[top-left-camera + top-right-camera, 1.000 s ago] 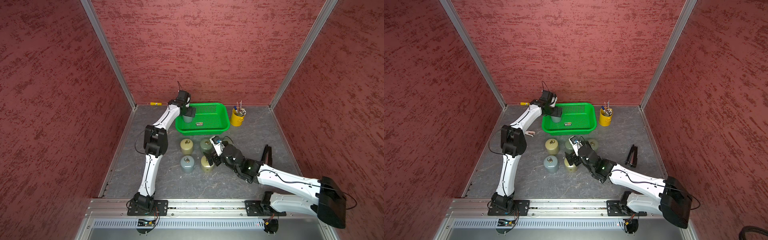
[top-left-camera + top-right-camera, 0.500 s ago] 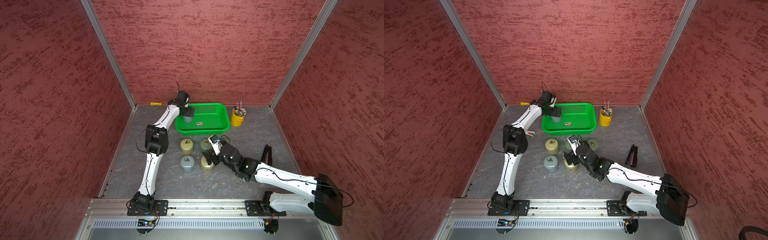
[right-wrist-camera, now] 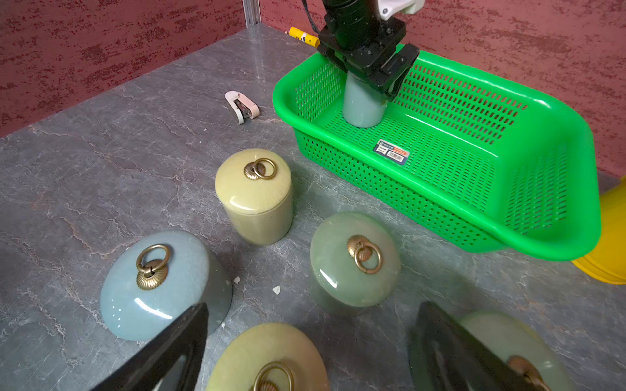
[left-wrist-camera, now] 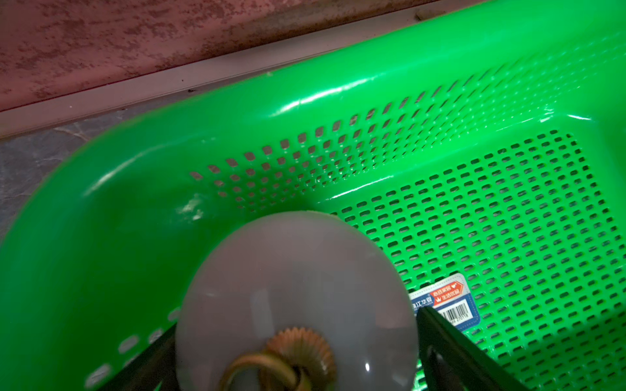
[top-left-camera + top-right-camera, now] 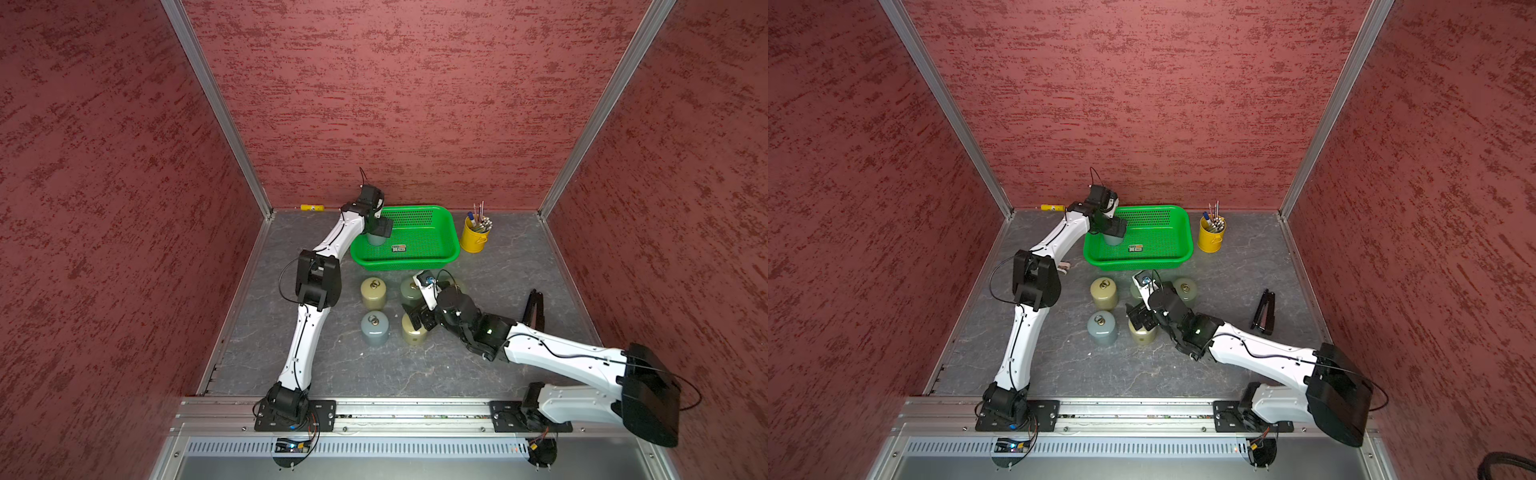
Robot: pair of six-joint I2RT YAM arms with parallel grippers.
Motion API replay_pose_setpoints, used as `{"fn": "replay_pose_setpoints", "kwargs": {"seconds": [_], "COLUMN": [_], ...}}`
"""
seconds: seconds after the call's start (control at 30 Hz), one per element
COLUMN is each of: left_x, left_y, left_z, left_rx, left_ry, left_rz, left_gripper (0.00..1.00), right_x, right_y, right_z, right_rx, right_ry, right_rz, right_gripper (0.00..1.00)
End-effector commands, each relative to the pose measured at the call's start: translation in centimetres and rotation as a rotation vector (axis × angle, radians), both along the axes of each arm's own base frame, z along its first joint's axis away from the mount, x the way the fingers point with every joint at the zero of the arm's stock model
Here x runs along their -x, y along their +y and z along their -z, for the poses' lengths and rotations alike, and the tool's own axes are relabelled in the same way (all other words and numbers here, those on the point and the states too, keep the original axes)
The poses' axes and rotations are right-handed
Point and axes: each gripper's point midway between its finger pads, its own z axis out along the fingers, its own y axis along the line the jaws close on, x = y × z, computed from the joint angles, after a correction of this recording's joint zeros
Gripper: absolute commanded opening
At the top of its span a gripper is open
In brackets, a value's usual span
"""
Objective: Take the tea canister out of the basket
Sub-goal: Pick up the tea canister from the basket.
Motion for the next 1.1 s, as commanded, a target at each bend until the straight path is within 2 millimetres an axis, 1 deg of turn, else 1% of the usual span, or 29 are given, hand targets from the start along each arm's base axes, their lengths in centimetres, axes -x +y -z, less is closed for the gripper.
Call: {"fn": "replay_pose_setpoints", "kwargs": {"seconds": [0.0,0.23,0.37,0.47,0.53,0.63,0.67,0.73,0.8,0.87,1.0,1.07], "left_x": [-0.1,-0.3,-0.5,-0.5,-0.4,-0.2,-0.1,0.0,0.1,0.3,0.9,1.4], "left_y": [0.2,0.3,0.2,-0.2,-0.8,-1.4,-1.6,-1.8,-1.9,-2.0,-2.5,-3.1], "left_z": [0.6,0.6,0.4,-0.2,-0.7,-1.8,-2.1,-2.7,-3.3,-3.8,-5.0,-5.9], "left_rx": [-0.019,-0.028,-0.035,-0.043,-0.041,-0.020,-0.014,-0.004,-0.002,0.005,0.008,0.017], "left_ry": [0.008,0.001,-0.016,-0.045,-0.072,-0.097,-0.100,-0.107,-0.116,-0.120,-0.133,-0.143], "left_rz": [0.006,0.005,0.008,0.020,0.029,0.039,0.042,0.047,0.049,0.051,0.064,0.079], "left_gripper": [0.94,0.85,0.81,0.72,0.70,0.67,0.66,0.59,0.57,0.52,0.52,0.50], "right_x": [-0.2,-0.3,-0.5,-0.8,-1.0,-1.9,-2.2,-2.6,-2.9,-3.1,-3.3,-3.5], "right_y": [0.9,1.4,1.6,1.1,0.6,-0.5,-0.8,-1.4,-1.8,-2.3,-3.0,-3.4], "right_z": [-1.3,-0.9,-1.2,-2.5,-3.6,-5.3,-5.8,-6.9,-7.7,-8.2,-9.0,-9.6], "right_rx": [-0.031,-0.019,-0.017,-0.046,-0.063,-0.082,-0.086,-0.092,-0.099,-0.112,-0.133,-0.139], "right_ry": [-0.017,-0.010,-0.014,-0.034,-0.052,-0.055,-0.051,-0.047,-0.048,-0.046,-0.048,-0.053], "right_rz": [-0.008,-0.020,-0.019,0.010,0.030,0.077,0.089,0.106,0.115,0.127,0.140,0.149], "right_gripper": [0.99,0.99,0.99,0.99,0.99,0.99,0.99,0.99,0.99,0.99,0.99,0.99]}}
